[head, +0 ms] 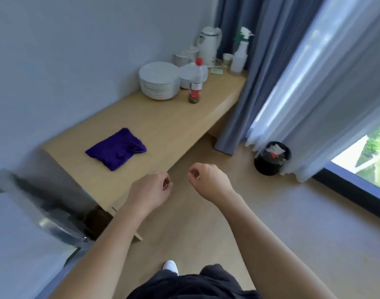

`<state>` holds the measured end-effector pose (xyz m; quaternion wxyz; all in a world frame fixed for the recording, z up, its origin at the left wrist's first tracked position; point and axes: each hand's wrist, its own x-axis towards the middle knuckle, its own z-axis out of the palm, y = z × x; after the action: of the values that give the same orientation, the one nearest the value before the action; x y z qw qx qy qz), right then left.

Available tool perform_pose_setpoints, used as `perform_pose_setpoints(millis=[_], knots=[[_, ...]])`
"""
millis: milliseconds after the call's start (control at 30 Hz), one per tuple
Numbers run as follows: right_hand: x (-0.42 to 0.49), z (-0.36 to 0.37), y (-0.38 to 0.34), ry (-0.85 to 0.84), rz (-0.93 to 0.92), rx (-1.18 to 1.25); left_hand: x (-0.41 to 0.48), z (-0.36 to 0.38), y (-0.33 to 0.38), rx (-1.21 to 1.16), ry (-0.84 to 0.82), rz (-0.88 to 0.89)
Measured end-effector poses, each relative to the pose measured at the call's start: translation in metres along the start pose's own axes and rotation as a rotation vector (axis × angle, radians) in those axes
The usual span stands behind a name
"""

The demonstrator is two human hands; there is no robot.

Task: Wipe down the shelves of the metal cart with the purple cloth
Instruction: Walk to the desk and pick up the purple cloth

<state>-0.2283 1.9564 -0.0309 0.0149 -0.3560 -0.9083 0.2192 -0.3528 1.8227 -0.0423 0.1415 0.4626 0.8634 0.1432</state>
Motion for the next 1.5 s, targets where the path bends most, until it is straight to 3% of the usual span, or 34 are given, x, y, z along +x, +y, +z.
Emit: perform_pose_setpoints(millis=[267,500,733,1000,1233,1367,1500], knots=[[0.115,0.025,-0.045,-0.205,-0.305,0.005,0.042,-0.01,-0.063,-0.05,0.123,-0.327],[0.219,0.032,-0.07,-0.268,-0.501,0.001,0.091,-0.026,-0.087,-0.118,0.222,-0.578],[0.259,0.069,-0.109,-0.419,-0.637,-0.039,0.085,-0.027,-0.117,-0.191,0.262,-0.8],[0.3,0.115,-0.163,-0.536,-0.588,-0.112,0.101,-0.014,-0.154,-0.133,0.2,-0.896],[0.29,0.159,-0.182,-0.644,-0.343,-0.271,0.102,-0.009,-0.166,-0.131,0.173,-0.884],[0.273,0.175,-0.18,-0.568,-0.574,-0.52,0.097,0.0,-0.164,-0.179,0.209,-0.954],[0.271,0.175,-0.171,-0.528,-0.831,-0.516,0.1,0.008,-0.15,-0.202,0.281,-1.061]])
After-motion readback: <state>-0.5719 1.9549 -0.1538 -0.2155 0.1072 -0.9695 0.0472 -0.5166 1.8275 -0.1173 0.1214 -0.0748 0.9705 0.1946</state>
